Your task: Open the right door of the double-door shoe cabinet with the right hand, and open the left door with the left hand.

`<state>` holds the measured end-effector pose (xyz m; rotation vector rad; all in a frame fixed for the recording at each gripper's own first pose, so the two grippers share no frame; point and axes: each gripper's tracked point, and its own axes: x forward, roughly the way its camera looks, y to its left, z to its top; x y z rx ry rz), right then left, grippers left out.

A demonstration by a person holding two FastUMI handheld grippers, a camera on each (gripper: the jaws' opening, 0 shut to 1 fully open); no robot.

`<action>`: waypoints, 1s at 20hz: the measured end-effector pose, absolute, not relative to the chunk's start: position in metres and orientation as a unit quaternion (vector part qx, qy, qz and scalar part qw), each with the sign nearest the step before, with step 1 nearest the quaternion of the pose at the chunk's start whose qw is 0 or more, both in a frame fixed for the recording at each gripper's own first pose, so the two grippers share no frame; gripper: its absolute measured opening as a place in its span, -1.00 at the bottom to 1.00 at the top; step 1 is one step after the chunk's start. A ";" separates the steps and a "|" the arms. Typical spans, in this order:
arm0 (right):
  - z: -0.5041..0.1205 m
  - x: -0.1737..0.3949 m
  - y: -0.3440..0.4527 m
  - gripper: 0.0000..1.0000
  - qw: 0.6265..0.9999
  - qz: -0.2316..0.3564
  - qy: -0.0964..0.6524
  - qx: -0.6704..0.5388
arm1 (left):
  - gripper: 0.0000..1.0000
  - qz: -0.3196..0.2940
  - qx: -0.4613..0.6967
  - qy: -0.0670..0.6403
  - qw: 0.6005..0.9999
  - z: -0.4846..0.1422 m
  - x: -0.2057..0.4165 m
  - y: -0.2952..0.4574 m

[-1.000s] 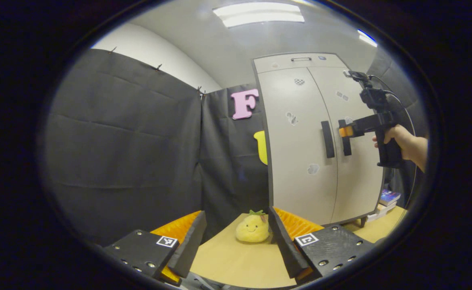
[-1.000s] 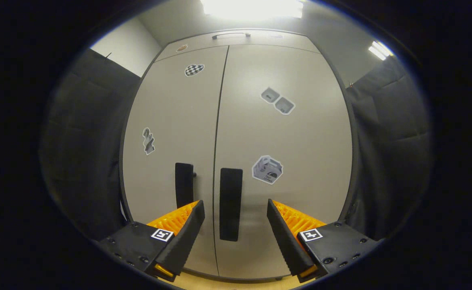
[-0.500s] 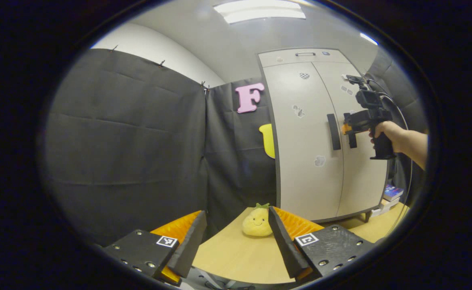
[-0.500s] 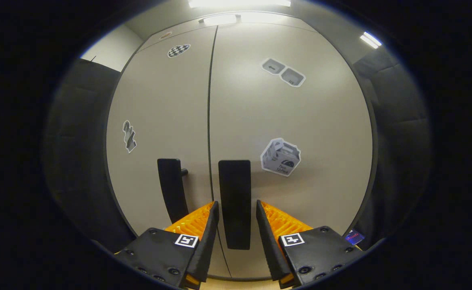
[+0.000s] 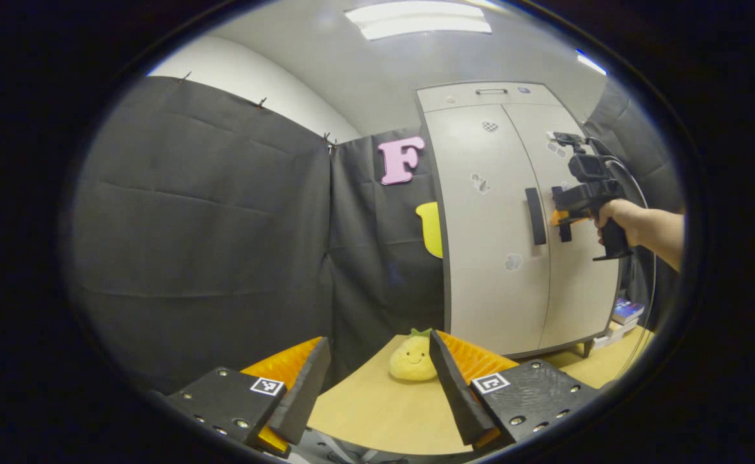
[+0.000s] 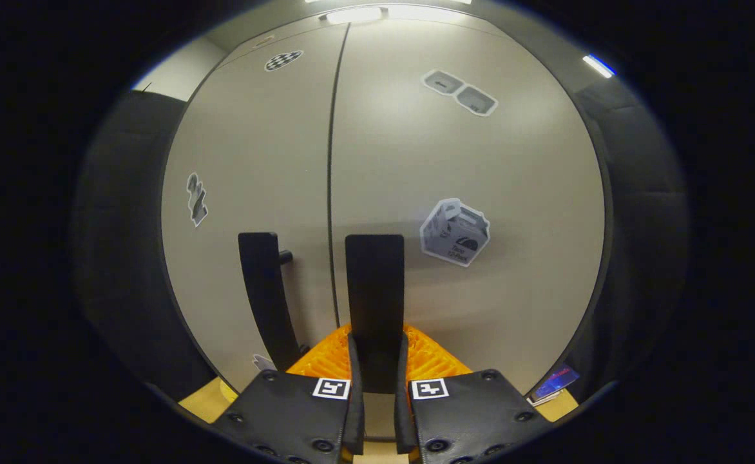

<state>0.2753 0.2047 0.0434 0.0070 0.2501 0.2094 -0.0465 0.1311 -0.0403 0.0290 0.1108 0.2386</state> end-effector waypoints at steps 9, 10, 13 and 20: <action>0.049 0.239 0.192 -0.80 0.979 0.160 0.126 0.014 | 0.82 0.072 0.005 0.052 0.996 -0.037 -0.029 0.098; 0.049 0.234 0.191 -0.80 0.978 0.165 0.126 0.015 | 0.82 0.067 0.008 0.050 0.996 -0.037 -0.028 0.095; 0.053 0.219 0.182 -0.80 0.976 0.177 0.125 0.014 | 0.80 0.056 0.007 0.045 0.997 -0.034 -0.022 0.084; 0.056 0.213 0.177 -0.80 0.969 0.207 0.128 0.027 | 0.82 0.020 0.003 0.054 0.998 -0.040 -0.008 0.053</action>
